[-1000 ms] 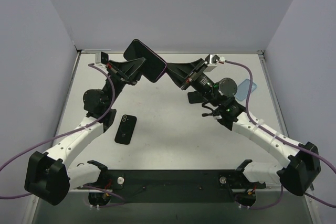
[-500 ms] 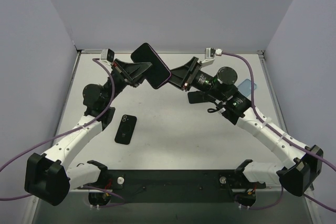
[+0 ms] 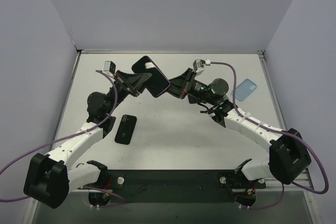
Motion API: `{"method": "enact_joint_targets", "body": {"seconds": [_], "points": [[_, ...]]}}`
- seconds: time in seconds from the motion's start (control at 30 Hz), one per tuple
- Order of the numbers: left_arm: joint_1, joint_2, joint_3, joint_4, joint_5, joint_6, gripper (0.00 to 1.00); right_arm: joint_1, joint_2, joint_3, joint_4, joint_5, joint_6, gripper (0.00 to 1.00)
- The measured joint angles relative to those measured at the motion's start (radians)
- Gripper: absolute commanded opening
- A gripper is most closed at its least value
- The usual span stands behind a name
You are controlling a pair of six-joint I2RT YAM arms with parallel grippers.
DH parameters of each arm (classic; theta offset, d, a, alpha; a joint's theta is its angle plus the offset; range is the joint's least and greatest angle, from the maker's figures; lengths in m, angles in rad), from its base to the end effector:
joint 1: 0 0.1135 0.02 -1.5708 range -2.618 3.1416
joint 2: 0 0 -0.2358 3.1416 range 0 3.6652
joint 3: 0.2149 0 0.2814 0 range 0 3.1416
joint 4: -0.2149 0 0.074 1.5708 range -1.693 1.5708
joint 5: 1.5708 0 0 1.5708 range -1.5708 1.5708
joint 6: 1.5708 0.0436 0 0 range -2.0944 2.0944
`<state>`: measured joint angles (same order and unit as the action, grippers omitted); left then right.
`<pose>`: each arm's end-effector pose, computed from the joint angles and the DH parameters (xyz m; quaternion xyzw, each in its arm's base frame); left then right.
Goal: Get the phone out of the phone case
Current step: Remove the phone case from the phone.
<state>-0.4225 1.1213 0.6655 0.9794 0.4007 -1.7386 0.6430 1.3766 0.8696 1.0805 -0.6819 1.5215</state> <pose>0.2572 -0.1343 0.3158 -0.1633 0.4931 -0.7956 0.3118 0.2513 0.2226 0.3224 -0.0741 0.5328 0.8059 0.2473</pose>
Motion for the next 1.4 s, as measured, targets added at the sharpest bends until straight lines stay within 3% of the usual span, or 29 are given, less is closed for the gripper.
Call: {"method": "enact_joint_targets", "body": {"seconds": [0.17, 0.2, 0.33, 0.37, 0.6, 0.77, 0.87, 1.03, 1.23, 1.4], "points": [[-0.008, 0.000, -0.055, -0.154, 0.054, 0.077, 0.40, -0.008, -0.119, -0.117, -0.247, 0.062, -0.096, 0.00], [-0.016, -0.001, -0.065, -0.184, 0.068, 0.090, 0.54, -0.006, -0.154, -0.126, -0.330, 0.079, -0.126, 0.00], [-0.072, -0.003, -0.119, -0.211, 0.161, 0.124, 0.80, 0.000, -0.304, -0.136, -0.686, 0.159, -0.248, 0.00], [-0.080, -0.004, -0.128, -0.212, 0.179, 0.129, 0.82, 0.000, -0.336, -0.138, -0.763, 0.178, -0.275, 0.00], [-0.092, -0.004, -0.202, -0.208, 0.262, 0.154, 0.86, -0.037, -0.487, -0.135, -1.189, 0.383, -0.444, 0.00], [-0.092, -0.010, -0.205, -0.268, 0.279, 0.211, 0.87, -0.039, -0.473, -0.118, -1.440, 0.557, -0.556, 0.00], [-0.092, -0.001, -0.205, -0.327, 0.286, 0.245, 0.86, 0.020, -0.423, -0.063, -1.581, 0.719, -0.619, 0.00], [-0.104, 0.086, -0.204, -0.414, 0.290, 0.305, 0.86, 0.167, -0.296, -0.008, -1.658, 0.919, -0.678, 0.00], [-0.140, 0.142, -0.159, -0.630, 0.271, 0.418, 0.88, 0.304, -0.108, 0.010, -1.699, 1.037, -0.694, 0.00], [-0.162, 0.187, -0.145, -0.661, 0.257, 0.476, 0.93, 0.380, 0.008, 0.062, -1.693, 1.106, -0.714, 0.00]]}}
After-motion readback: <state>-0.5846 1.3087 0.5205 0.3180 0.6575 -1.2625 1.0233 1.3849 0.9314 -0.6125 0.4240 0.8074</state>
